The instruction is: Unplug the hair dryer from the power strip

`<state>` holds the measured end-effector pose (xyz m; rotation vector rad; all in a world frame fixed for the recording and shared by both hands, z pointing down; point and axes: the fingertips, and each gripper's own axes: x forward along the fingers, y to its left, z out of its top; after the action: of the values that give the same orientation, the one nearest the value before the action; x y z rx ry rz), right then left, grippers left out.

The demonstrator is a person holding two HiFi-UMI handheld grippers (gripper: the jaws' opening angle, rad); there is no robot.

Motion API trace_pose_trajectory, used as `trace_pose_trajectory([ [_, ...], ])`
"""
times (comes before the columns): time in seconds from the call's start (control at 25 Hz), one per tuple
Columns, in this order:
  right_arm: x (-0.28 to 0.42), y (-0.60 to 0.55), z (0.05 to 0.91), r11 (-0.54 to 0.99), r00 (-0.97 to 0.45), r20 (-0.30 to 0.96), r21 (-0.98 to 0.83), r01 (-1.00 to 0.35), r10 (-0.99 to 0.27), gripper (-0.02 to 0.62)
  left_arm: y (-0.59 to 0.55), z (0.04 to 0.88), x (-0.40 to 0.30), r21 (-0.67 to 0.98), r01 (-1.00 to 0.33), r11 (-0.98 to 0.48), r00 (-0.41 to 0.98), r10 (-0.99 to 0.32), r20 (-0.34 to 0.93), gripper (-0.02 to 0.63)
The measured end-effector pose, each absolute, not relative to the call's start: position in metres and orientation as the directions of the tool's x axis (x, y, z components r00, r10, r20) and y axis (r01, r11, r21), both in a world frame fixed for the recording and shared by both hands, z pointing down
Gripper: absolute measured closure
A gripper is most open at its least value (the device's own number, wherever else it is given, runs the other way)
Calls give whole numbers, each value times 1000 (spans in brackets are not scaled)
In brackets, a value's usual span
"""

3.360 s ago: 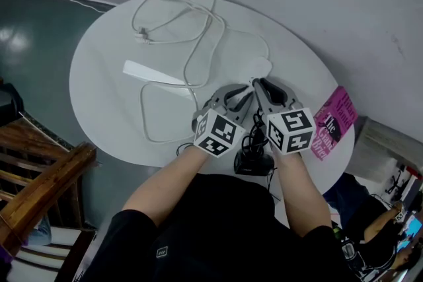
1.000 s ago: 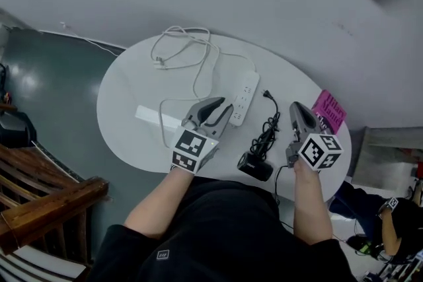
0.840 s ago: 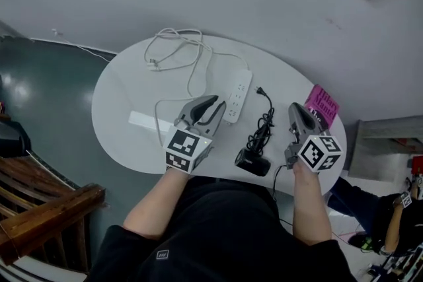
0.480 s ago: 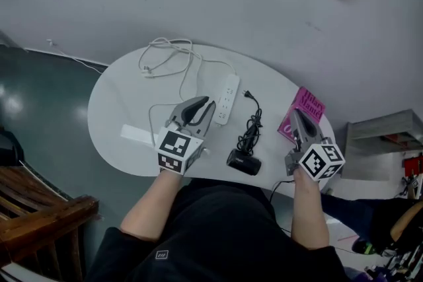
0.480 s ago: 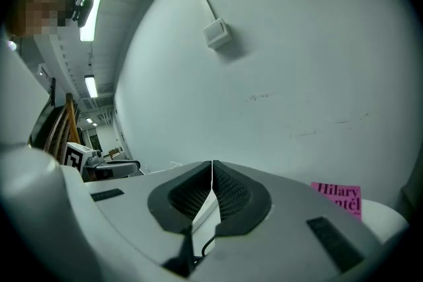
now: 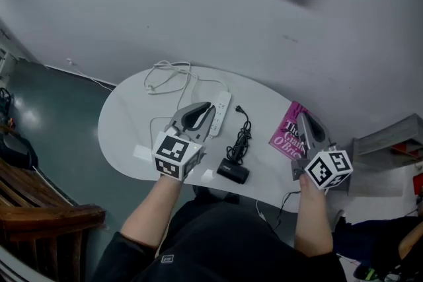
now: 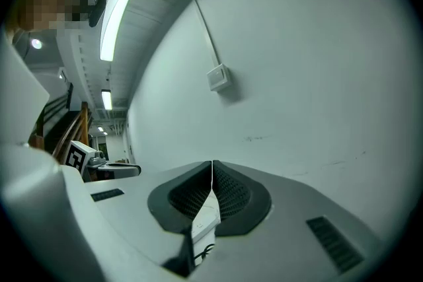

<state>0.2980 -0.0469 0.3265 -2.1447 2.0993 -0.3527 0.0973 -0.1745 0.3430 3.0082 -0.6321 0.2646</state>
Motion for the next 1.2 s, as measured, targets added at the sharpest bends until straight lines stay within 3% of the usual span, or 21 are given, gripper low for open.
trace_pose_trajectory([
  [0.36, 283, -27, 285, 84, -80, -32, -208, -975, -996, 560, -143, 283, 97, -12, -438, -899, 895, -437, 88, 565],
  [0.72, 278, -16, 258, -18, 36, -105, -159, -987, -994, 560, -152, 268, 67, -87, -408, -909, 906, -415, 79, 569],
  [1.2, 195, -52, 244, -63, 72, -161, -60, -996, -984, 560, -185, 268, -1, -122, -453, -883, 886, -461, 44, 571],
])
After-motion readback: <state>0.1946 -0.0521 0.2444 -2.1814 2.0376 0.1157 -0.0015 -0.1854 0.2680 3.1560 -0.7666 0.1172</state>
